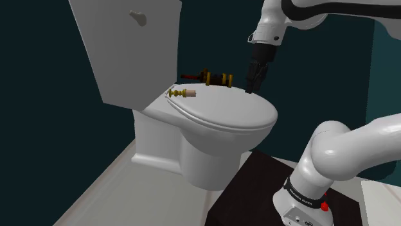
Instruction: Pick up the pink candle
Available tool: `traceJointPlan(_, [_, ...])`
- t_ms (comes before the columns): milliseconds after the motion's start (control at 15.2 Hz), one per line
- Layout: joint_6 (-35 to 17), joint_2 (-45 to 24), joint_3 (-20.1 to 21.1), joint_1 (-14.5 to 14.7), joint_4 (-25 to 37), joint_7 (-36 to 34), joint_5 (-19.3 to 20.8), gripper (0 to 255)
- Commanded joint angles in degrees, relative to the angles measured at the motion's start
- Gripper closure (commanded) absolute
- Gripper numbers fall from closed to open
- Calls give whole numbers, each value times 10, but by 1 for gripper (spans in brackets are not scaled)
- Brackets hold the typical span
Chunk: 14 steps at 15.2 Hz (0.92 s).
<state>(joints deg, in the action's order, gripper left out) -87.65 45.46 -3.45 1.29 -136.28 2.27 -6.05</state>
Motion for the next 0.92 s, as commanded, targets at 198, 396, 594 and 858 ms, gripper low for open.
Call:
traceJointPlan(198, [-43, -64, 5, 7, 25, 7, 1, 0])
traceJointPlan(396, [-80, -128, 10, 13, 57, 13, 2, 0])
traceJointPlan(594, [-111, -193, 16, 19, 96, 18, 4, 0])
traceJointPlan(858, [-142, -279, 23, 25, 157, 23, 8, 0])
